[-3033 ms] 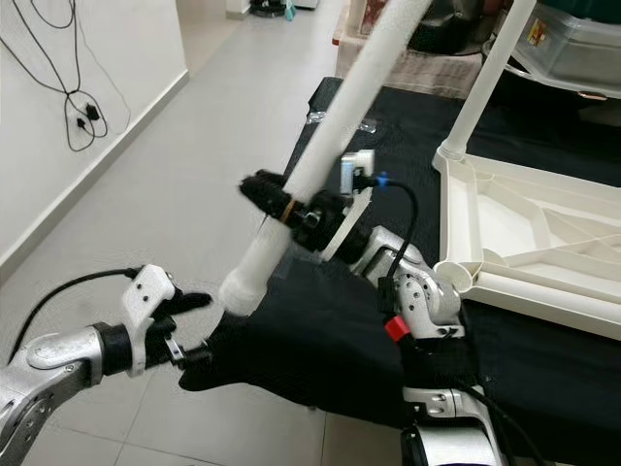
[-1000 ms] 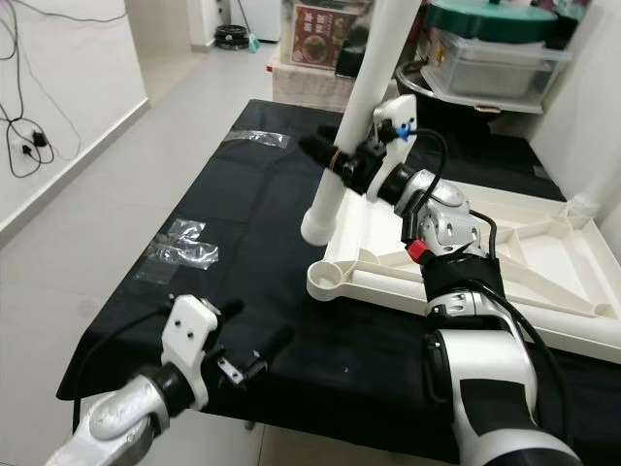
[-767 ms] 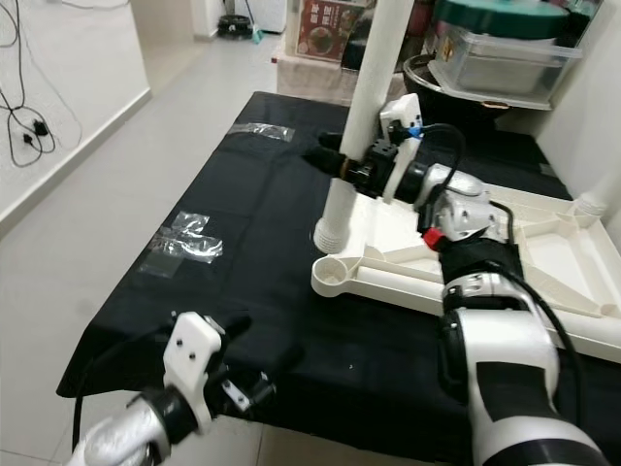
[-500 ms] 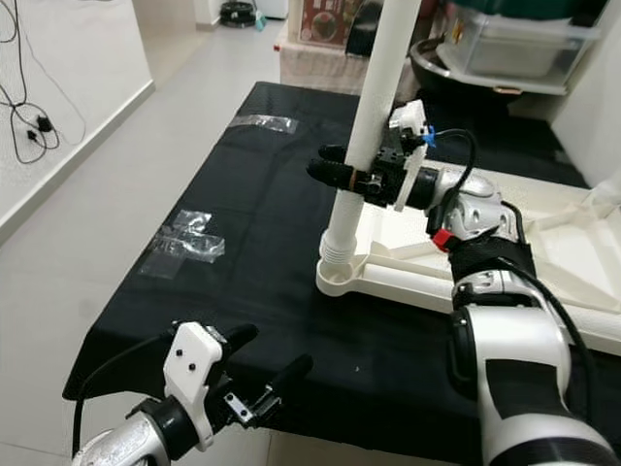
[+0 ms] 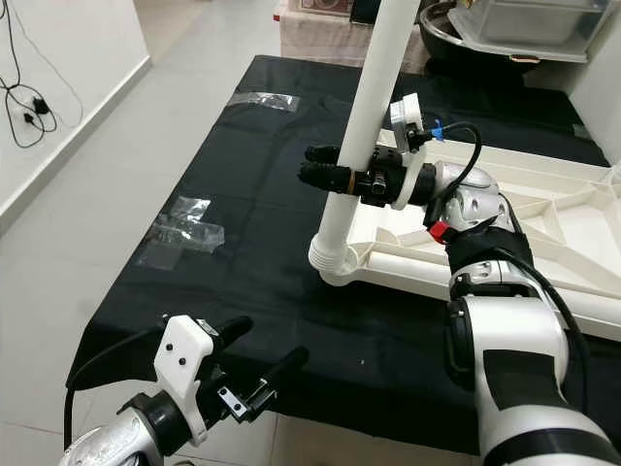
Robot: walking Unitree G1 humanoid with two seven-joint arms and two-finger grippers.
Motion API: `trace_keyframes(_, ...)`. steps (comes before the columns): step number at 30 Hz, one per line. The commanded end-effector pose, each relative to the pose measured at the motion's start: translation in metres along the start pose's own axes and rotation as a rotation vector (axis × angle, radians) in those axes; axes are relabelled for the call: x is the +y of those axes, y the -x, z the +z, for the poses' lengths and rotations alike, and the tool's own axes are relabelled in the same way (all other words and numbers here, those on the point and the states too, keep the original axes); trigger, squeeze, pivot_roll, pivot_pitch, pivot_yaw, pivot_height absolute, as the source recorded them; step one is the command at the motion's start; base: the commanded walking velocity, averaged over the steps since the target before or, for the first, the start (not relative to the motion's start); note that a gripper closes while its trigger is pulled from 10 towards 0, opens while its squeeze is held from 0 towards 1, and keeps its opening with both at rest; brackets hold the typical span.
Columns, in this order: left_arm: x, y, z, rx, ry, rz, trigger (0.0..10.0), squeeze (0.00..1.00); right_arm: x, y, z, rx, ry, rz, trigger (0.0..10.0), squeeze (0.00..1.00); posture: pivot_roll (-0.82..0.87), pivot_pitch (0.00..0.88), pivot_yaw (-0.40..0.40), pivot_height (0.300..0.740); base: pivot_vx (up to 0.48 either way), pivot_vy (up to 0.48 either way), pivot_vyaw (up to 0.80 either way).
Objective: Building children table
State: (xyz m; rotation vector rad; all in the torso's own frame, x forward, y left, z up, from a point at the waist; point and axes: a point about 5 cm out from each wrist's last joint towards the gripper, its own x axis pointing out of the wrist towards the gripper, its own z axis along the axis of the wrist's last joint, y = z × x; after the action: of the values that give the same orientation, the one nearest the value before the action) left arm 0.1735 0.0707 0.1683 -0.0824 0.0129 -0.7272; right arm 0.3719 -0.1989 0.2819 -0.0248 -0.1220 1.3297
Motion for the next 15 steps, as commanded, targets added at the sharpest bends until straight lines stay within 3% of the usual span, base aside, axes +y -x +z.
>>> trace_keyframes(1,-0.0007,0.0029,-0.0020,0.020,0.003,-0.001,10.0,0.00,0.0008,0.0014,0.0033,0.019,0.029,0.025,10.0,0.00,0.15,0.217,-0.029,0.740,0.000,0.000,0.00)
trace_keyframes(5,-0.0009,0.0032,-0.0021,0.026,-0.001,-0.006,10.0,0.00,0.0003,0.0028,0.0027,0.029,0.037,0.013,10.0,0.00,0.16,0.222,-0.027,0.740,0.000,0.000,0.00)
trace_keyframes(9,-0.0006,0.0046,-0.0010,0.031,-0.005,-0.004,10.0,0.00,-0.0020,0.0053,-0.0007,0.094,0.100,-0.046,10.0,0.00,0.16,0.230,-0.021,0.740,0.000,0.000,0.00)
trace_keyframes(15,-0.0001,0.0052,-0.0009,0.038,-0.005,-0.004,10.0,0.00,-0.0010,0.0060,0.0065,0.077,0.130,-0.020,10.0,0.00,0.16,0.233,-0.019,0.740,0.000,0.000,0.00)
